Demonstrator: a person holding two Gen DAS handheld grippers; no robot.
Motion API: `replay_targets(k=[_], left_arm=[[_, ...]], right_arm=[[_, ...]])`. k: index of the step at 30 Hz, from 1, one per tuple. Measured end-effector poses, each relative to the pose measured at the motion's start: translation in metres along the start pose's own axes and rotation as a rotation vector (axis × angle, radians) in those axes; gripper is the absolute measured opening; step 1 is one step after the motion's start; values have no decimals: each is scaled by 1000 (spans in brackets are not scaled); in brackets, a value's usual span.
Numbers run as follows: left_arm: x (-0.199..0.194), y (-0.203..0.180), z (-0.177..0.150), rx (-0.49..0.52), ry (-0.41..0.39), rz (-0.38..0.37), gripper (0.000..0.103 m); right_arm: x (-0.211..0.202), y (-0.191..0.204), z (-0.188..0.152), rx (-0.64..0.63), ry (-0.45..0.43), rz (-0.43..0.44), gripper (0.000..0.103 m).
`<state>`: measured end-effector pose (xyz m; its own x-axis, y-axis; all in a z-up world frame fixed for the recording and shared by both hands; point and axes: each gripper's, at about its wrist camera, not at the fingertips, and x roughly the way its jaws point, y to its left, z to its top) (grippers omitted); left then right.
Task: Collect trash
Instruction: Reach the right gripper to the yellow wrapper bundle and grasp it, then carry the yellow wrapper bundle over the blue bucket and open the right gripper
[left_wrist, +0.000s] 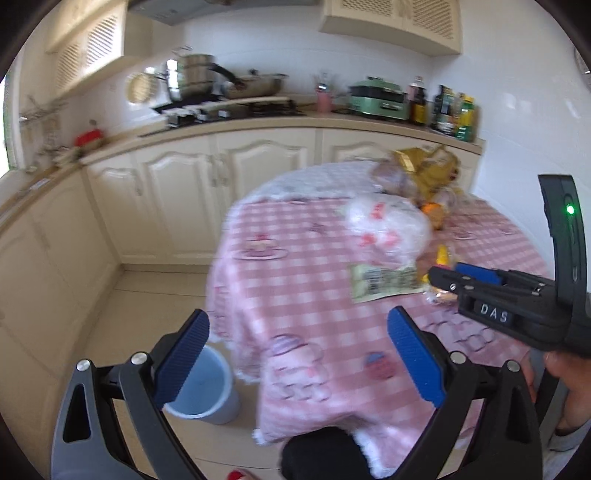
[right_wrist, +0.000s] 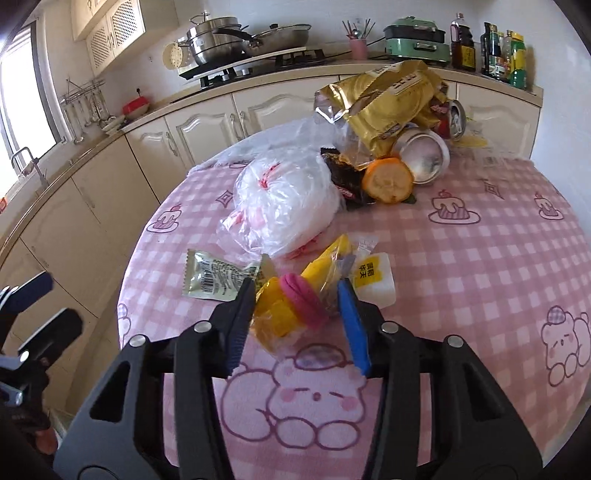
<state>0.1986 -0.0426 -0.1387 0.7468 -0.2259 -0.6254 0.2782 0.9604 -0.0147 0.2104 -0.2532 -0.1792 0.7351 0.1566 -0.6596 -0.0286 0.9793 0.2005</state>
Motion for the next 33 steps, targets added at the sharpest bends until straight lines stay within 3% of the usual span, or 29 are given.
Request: replay_targets(k=[6,11,15,20,23,29,31,33], left_arm=[[39,-32,16,70,29,-92,95],[87,-59,29,137,116,-120,95],[112,-60,29,174,178,-129,95],[118,-59,31,191,186,-155,94],[112,-62,31,203,174,-182,66],[92,-62,24,199,142,-220,50],[83,-59,20,181,137,-256,7],[77,-54,17,144,131,-293,7]], right_arm=[[-16,-30,-4,40,-40,-33,37],[-15,-42,-2,49,-39,-28,37],[-11,-42,0,45,-40,-16,37],[-6,-37,3,32,-41,-17,37],[-6,-33,3,20,-40,-18,36],[-7,-19,-3,-5,-43,-18,35],[-9,-15,-5,-8,-48,-21,34],[-12,-10,-8,-12,-48,-14,33]])
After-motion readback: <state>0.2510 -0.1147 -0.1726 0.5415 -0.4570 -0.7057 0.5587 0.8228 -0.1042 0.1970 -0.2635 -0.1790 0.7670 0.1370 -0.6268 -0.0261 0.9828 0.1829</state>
